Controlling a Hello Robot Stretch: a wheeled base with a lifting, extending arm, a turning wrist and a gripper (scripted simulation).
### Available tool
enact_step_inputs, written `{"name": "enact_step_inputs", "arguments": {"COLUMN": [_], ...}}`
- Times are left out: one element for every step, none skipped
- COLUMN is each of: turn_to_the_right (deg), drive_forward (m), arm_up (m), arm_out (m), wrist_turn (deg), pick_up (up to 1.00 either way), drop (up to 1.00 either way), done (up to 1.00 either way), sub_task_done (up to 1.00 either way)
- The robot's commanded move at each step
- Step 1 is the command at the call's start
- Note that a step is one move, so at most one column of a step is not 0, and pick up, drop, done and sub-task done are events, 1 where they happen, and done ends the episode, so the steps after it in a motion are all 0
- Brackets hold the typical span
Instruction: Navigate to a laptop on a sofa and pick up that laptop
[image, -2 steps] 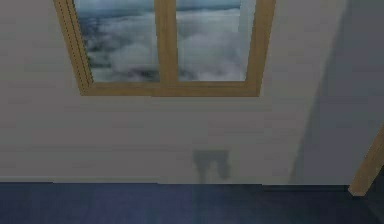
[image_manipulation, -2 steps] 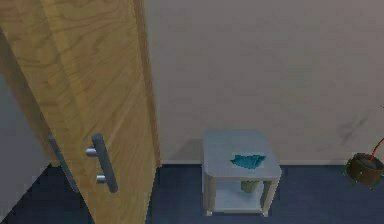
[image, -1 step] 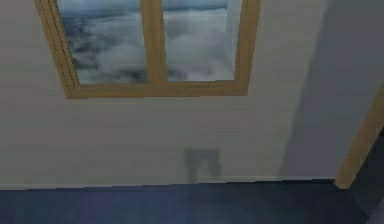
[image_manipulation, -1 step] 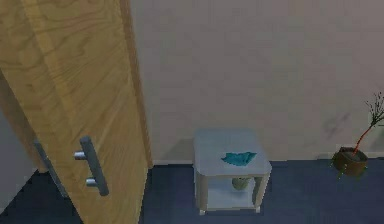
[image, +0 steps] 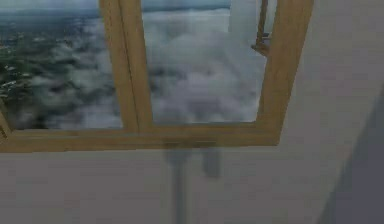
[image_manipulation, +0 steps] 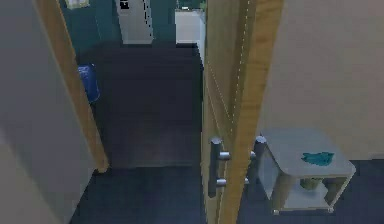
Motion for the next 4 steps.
{"name": "enact_step_inputs", "arguments": {"turn_to_the_right": [39.0, 0.0, 45.0, 3.0], "drive_forward": [0.0, 0.45, 0.0, 0.0], "arm_up": [0.0, 0.0, 0.0, 0.0], "arm_out": [0.0, 0.0, 0.0, 0.0], "wrist_turn": [0.0, 0.0, 0.0, 0.0], "pick_up": [0.0, 0.0, 0.0, 0.0], "drop": [0.0, 0.0, 0.0, 0.0], "done": [0.0, 0.0, 0.0, 0.0], "sub_task_done": [0.0, 0.0, 0.0, 0.0]}}
